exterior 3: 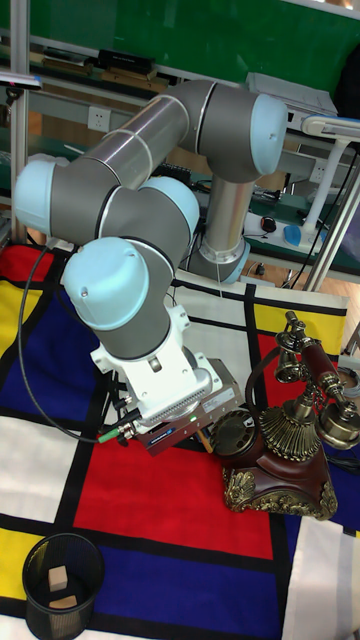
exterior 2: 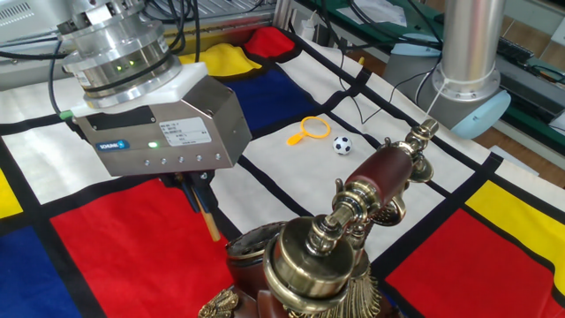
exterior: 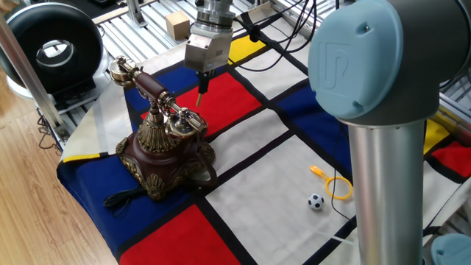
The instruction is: Dial a number on an old rotary phone
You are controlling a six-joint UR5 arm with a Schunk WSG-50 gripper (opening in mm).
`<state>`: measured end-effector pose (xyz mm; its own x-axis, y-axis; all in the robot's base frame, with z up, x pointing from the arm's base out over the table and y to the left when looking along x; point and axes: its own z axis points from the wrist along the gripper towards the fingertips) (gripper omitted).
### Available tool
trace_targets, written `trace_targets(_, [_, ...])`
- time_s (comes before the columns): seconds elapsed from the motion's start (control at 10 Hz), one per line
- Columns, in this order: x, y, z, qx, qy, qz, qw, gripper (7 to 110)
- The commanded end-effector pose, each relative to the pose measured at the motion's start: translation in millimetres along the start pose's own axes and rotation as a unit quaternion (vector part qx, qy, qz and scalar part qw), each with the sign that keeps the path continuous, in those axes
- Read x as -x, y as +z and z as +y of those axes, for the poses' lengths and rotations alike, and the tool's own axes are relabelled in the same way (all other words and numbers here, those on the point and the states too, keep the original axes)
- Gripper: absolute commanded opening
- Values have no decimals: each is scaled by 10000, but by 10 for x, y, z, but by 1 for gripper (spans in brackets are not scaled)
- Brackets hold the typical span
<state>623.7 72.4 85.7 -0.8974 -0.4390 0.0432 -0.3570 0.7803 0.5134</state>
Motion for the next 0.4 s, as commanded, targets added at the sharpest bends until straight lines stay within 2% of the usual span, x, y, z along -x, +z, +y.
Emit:
trace_targets(0.0, [40,-23,12,50,55,-74,9999,7])
trace_targets(0.3, [28,-55,-31,27,42,-32,10000,7])
